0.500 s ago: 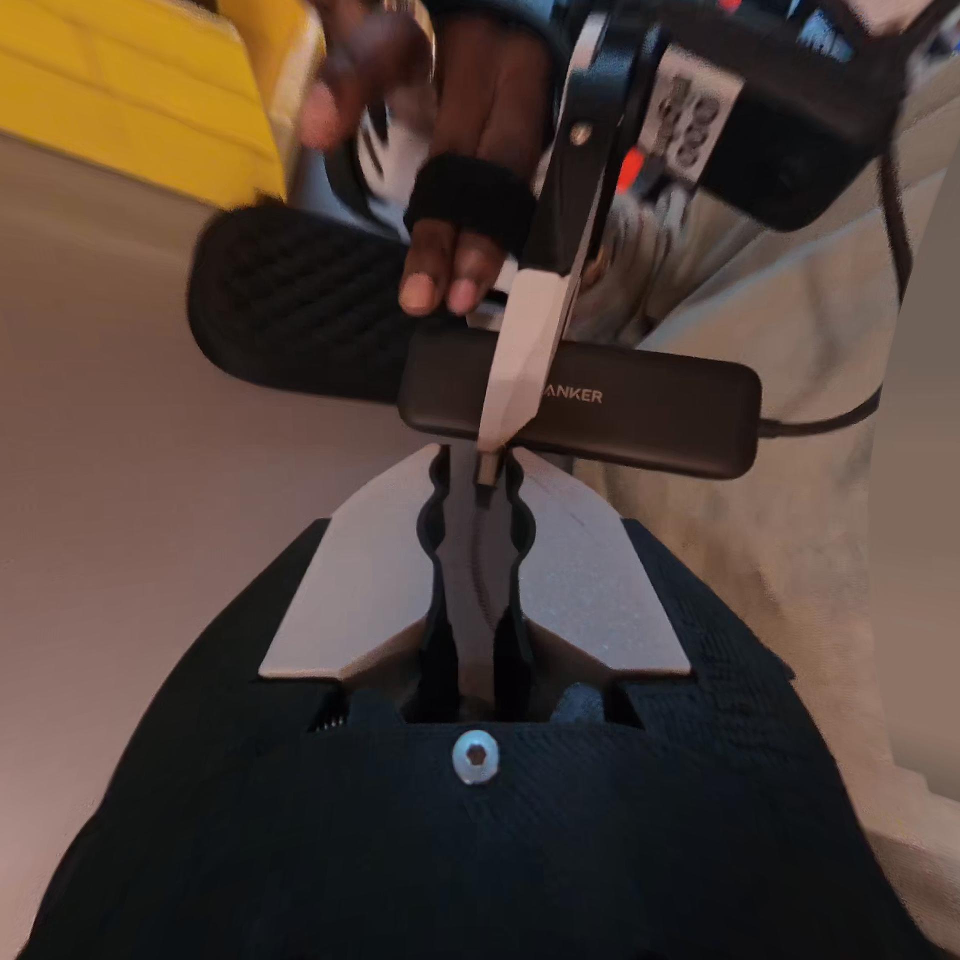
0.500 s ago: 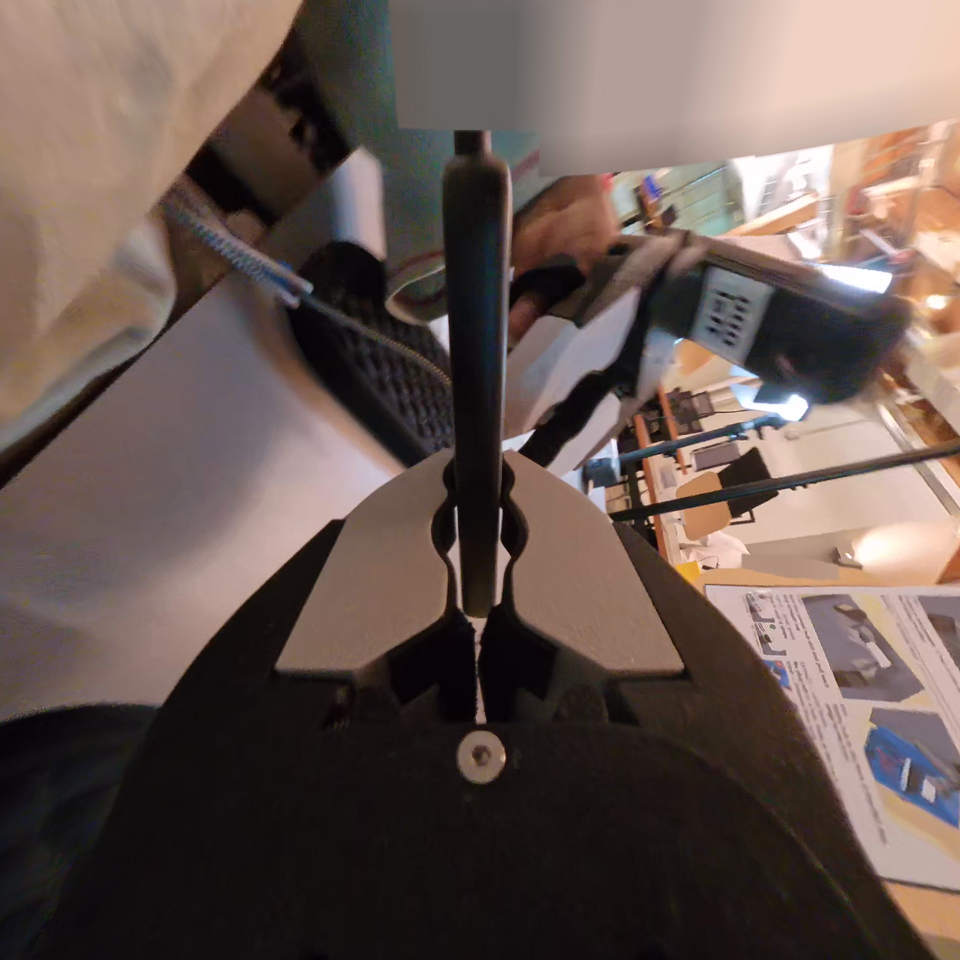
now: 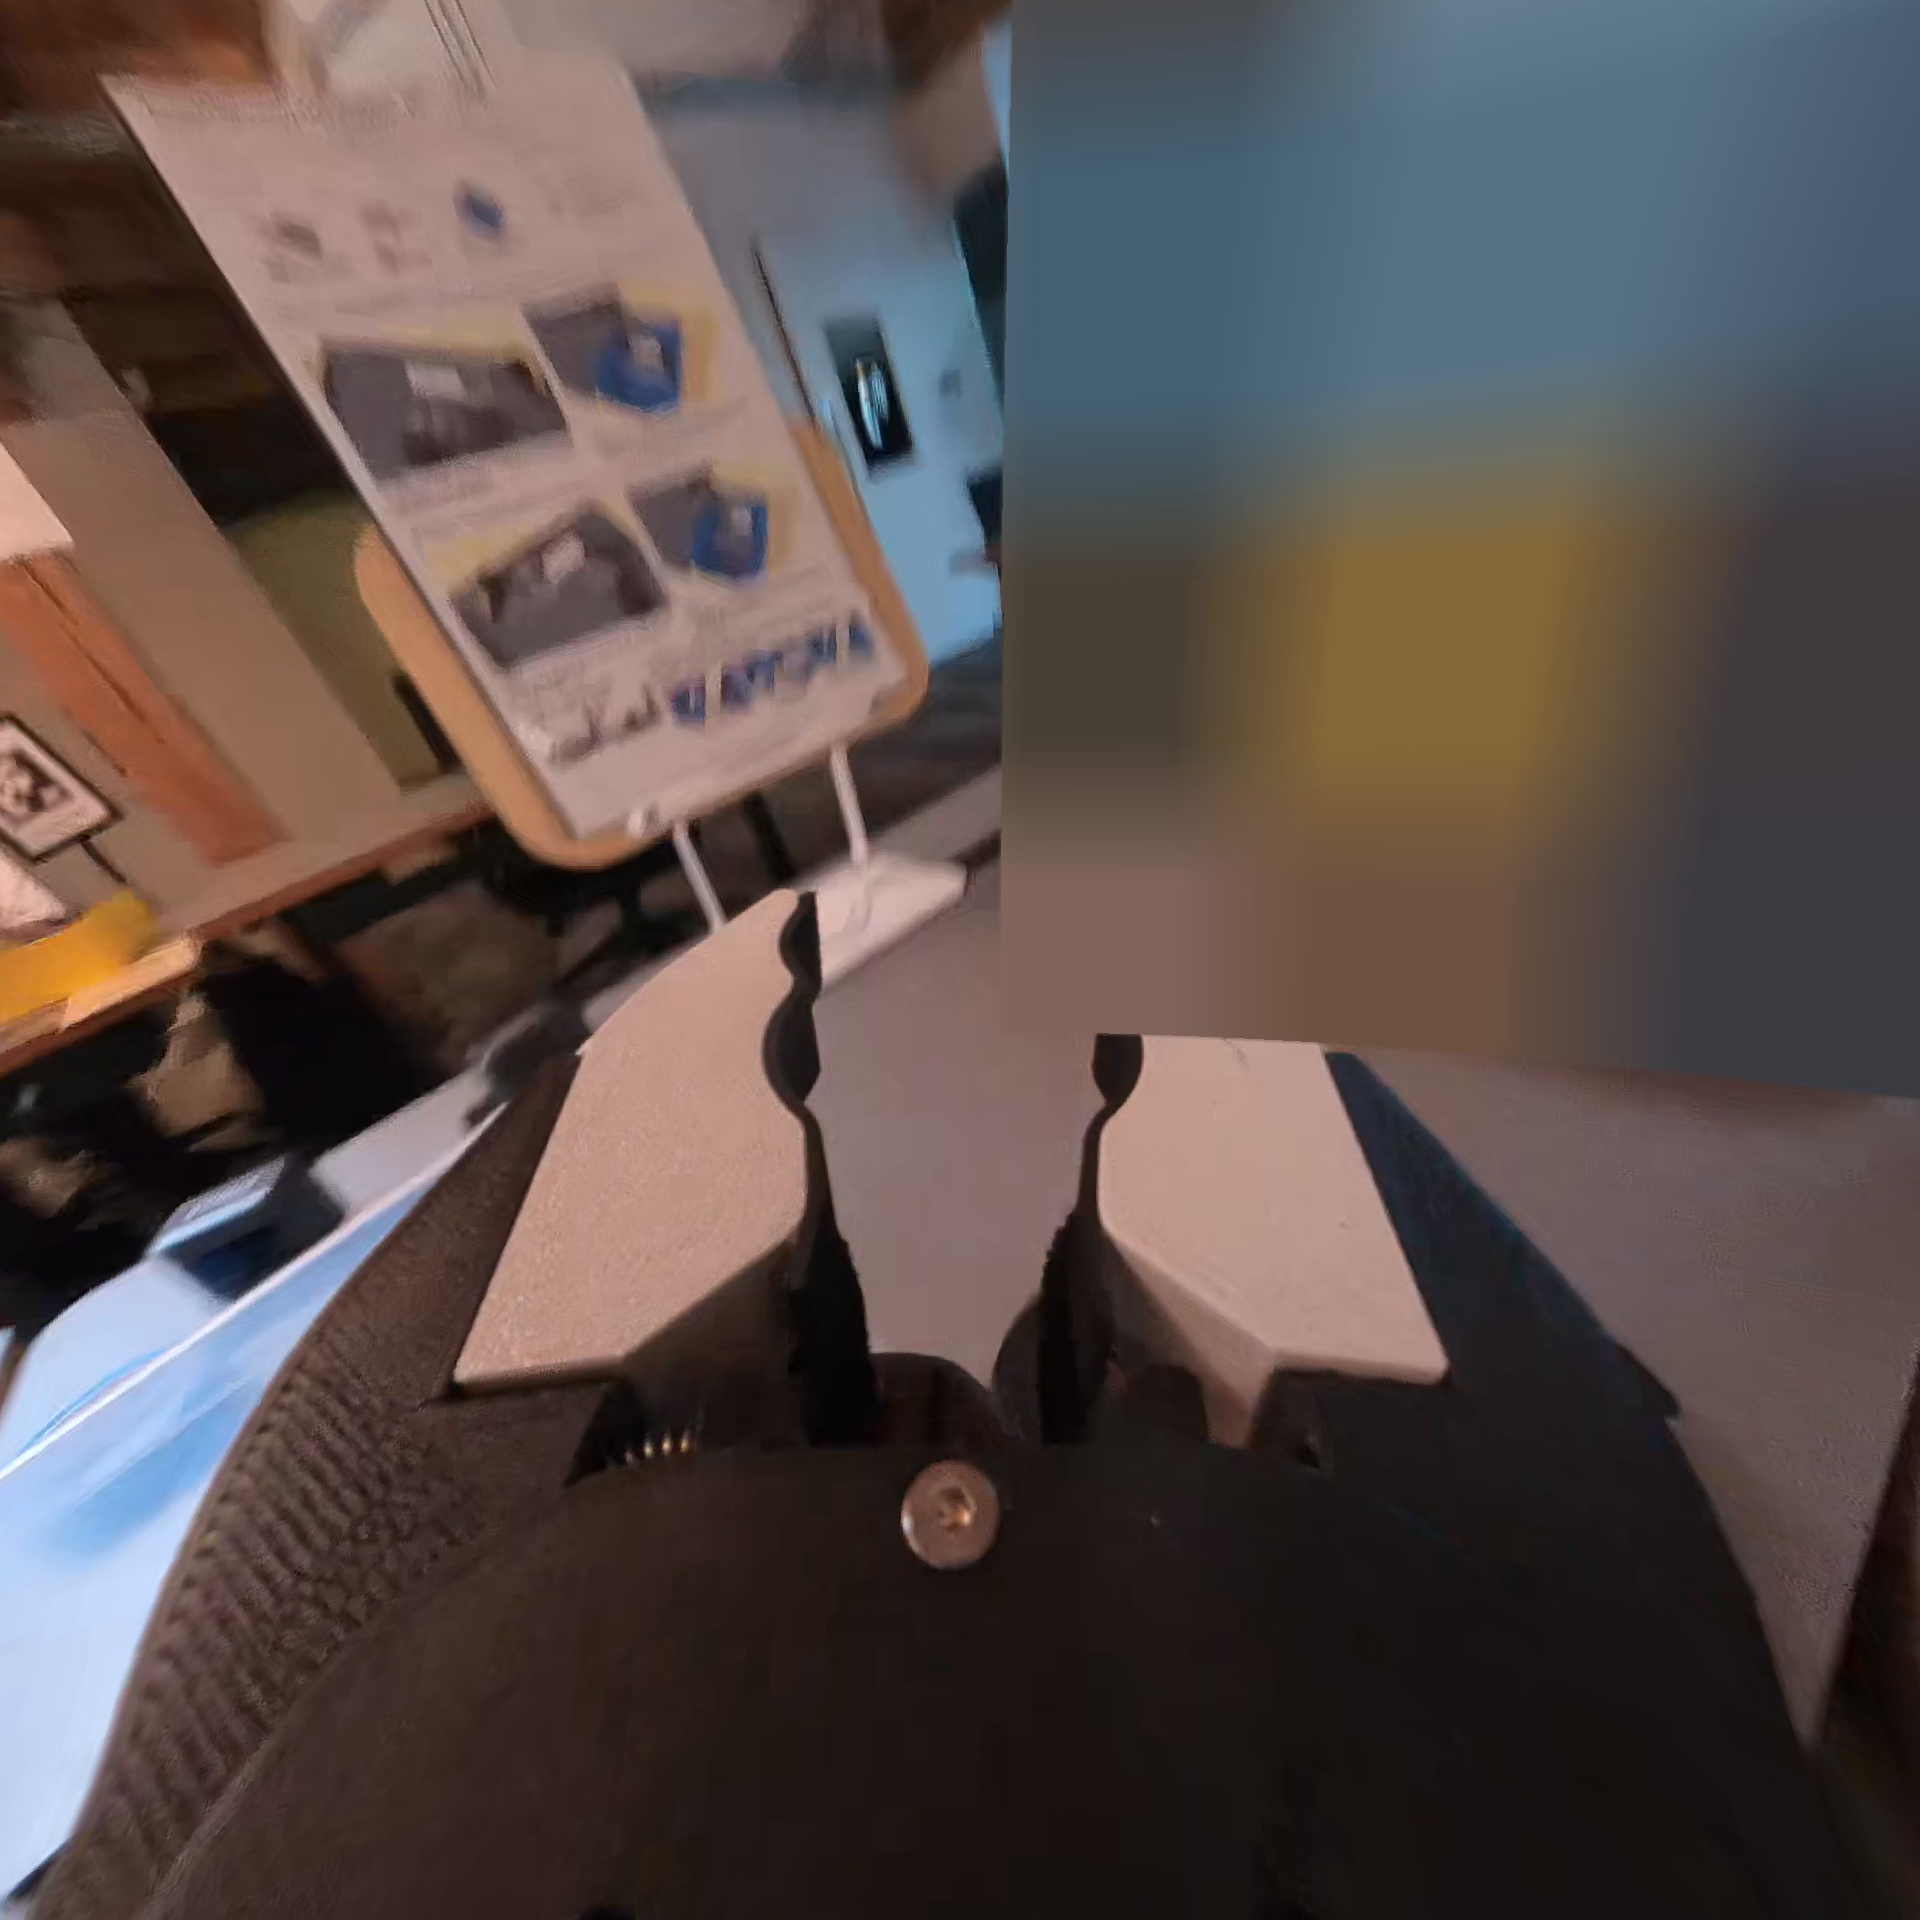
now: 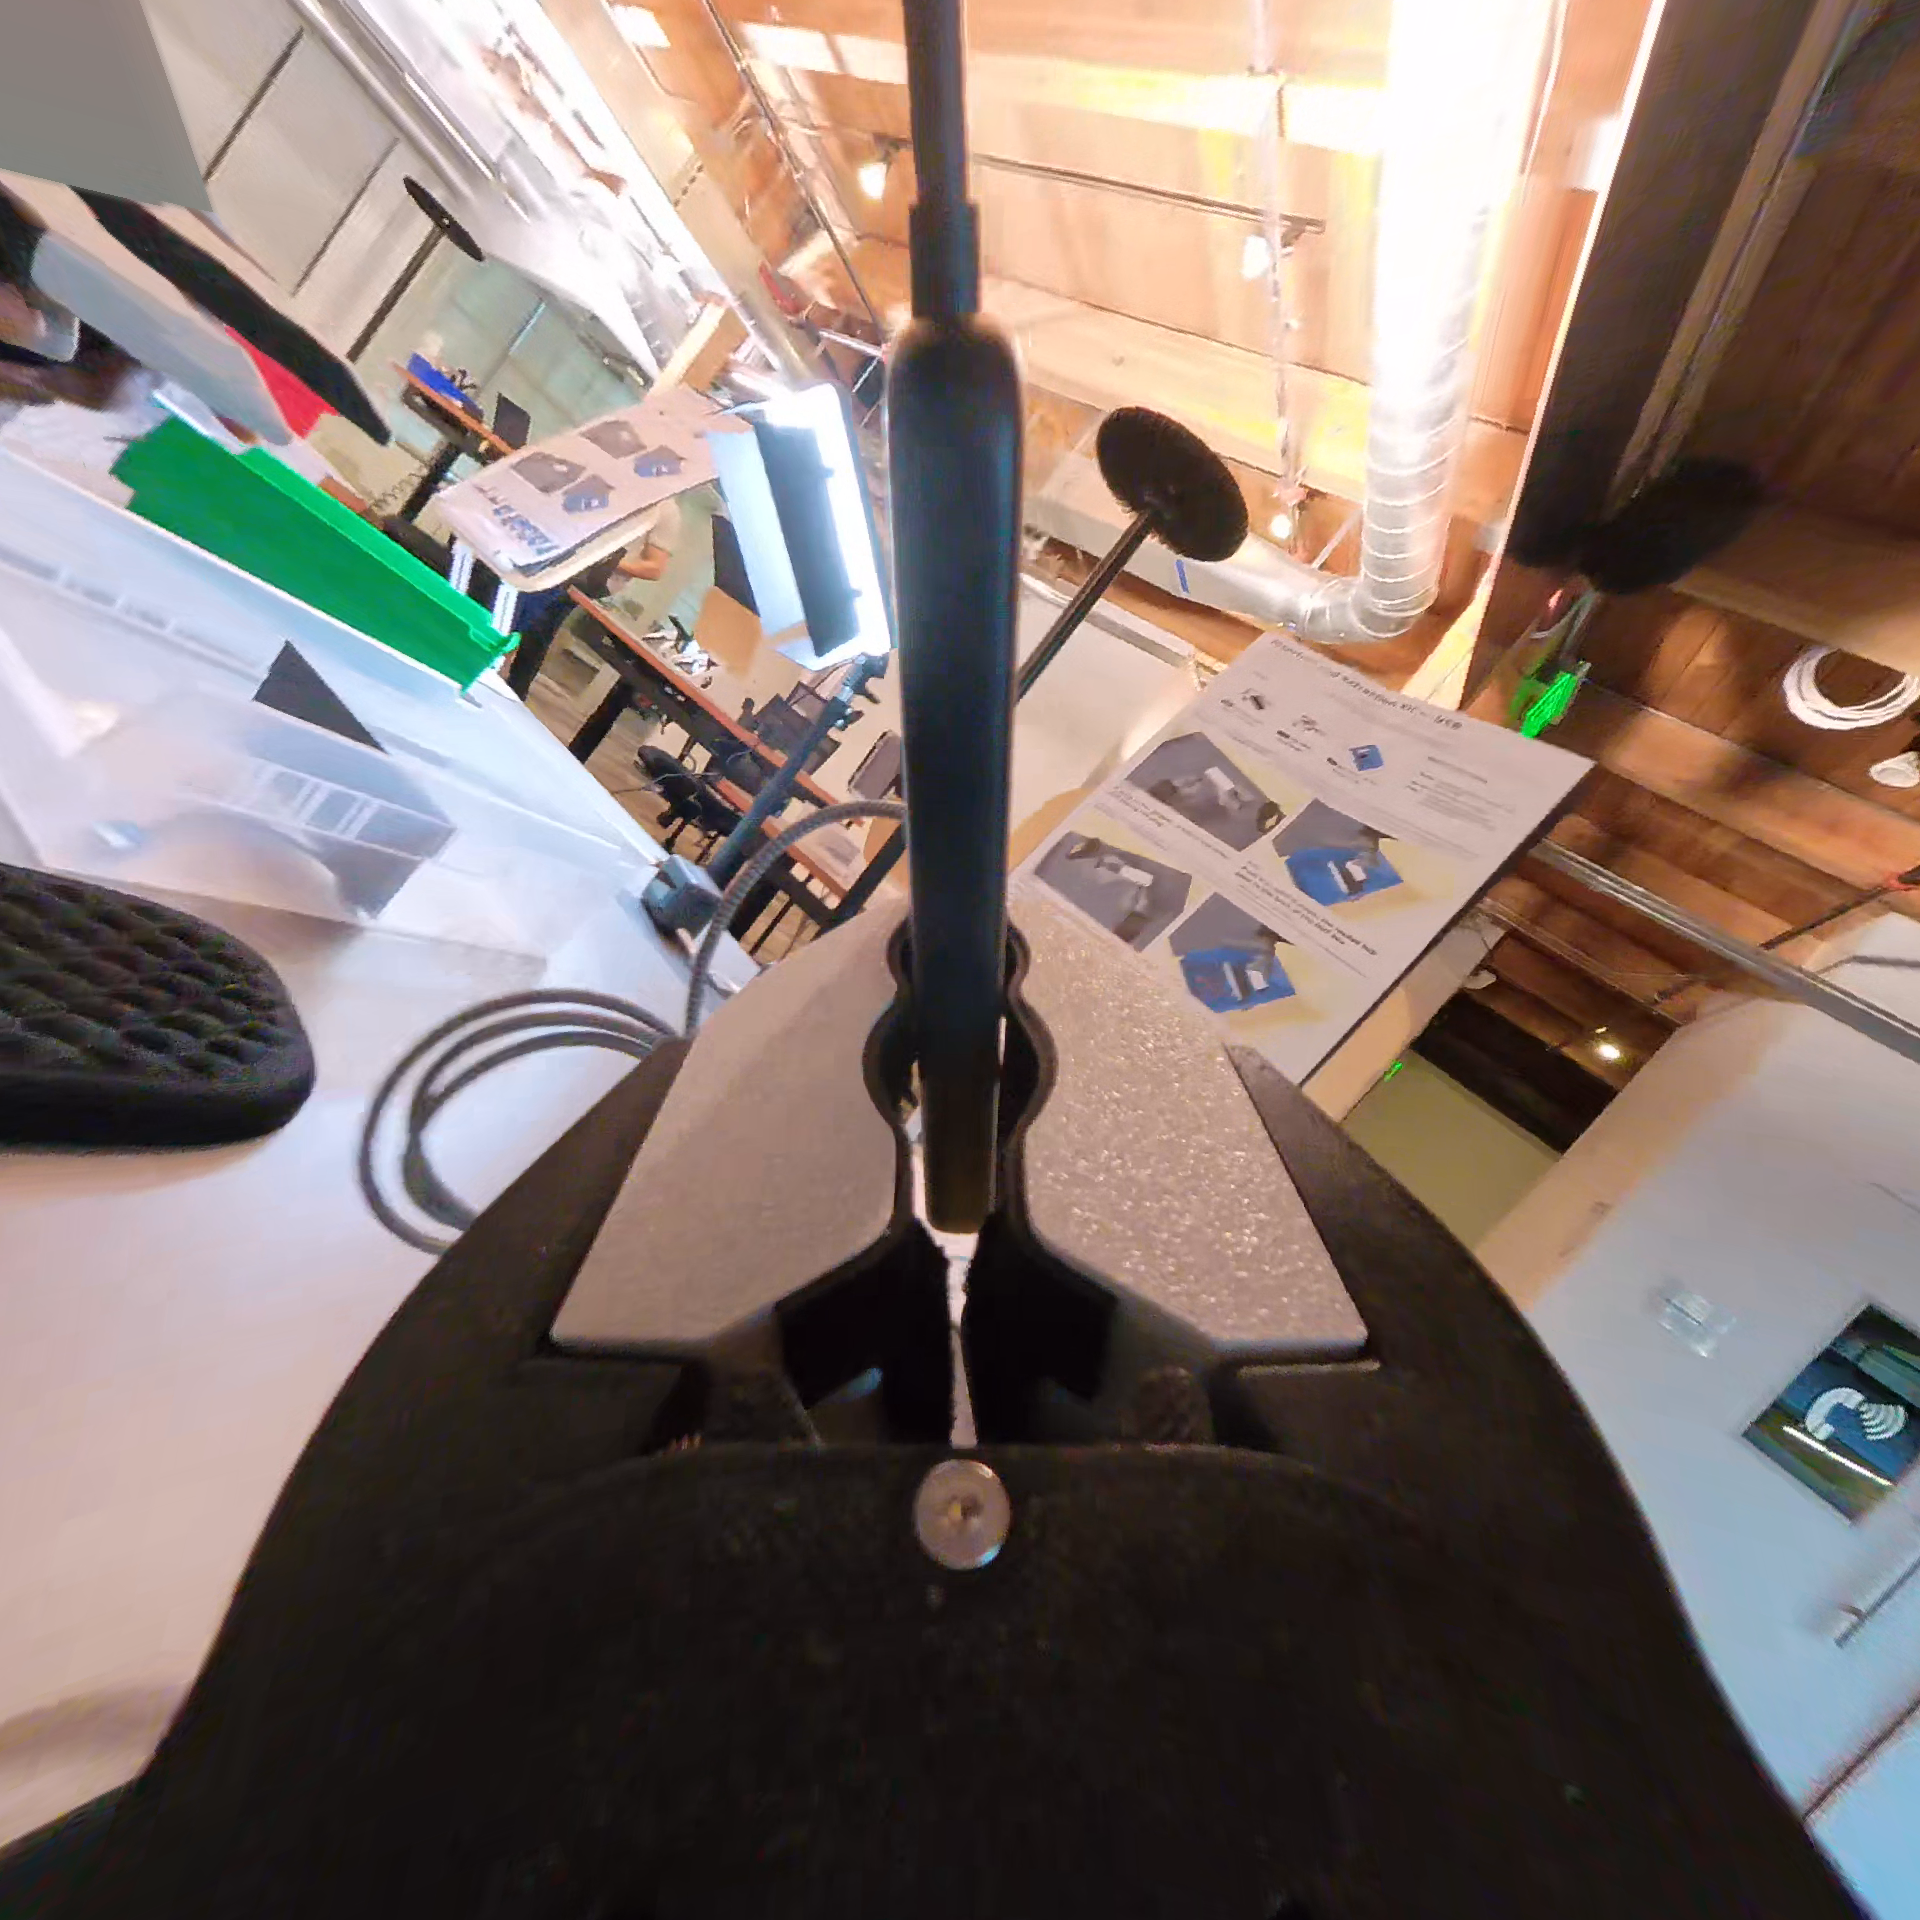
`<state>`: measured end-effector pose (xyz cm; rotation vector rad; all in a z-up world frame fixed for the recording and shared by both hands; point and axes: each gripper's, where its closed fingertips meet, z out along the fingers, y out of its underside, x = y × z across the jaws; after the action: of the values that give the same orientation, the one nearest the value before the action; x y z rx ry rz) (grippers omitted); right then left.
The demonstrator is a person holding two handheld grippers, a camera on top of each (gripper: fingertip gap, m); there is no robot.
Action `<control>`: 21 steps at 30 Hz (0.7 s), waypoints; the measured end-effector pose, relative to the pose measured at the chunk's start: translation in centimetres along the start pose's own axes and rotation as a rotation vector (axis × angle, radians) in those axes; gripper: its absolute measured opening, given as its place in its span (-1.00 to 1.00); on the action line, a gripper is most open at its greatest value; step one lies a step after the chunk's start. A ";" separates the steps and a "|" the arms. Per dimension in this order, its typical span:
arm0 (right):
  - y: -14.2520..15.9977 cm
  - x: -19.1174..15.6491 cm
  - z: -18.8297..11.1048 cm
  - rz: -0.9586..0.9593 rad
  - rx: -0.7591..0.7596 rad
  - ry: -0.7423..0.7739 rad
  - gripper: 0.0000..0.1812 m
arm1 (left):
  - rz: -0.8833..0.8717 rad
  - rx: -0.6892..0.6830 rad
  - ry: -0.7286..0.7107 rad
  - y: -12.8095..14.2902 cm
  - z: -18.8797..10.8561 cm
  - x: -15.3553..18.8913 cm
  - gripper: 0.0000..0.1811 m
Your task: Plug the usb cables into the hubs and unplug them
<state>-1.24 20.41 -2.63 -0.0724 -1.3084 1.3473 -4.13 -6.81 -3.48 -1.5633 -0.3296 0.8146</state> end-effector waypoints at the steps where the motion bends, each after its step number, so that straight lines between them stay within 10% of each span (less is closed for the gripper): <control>1: 0.4 -0.5 0.0 0.009 -0.006 -0.013 -0.88 | 0.026 -0.100 0.023 1.7 -0.8 -0.8 -0.44; 8: 1.8 -2.3 0.3 0.056 -0.037 -0.049 -0.87 | -0.011 -0.688 0.143 14.5 -4.1 -5.8 -0.66; 14: 2.4 -3.0 0.8 0.054 -0.075 -0.082 -0.87 | 0.139 -0.840 0.339 18.8 -1.5 -7.9 -0.71; 21: 2.6 -3.5 1.4 0.036 -0.106 -0.098 -0.87 | 0.052 -1.228 0.042 25.6 -2.4 -12.0 -0.77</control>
<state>-2.84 17.91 -6.13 -0.1040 -1.4665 1.3250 -17.35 -20.89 -24.31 -2.7205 -0.8592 0.6136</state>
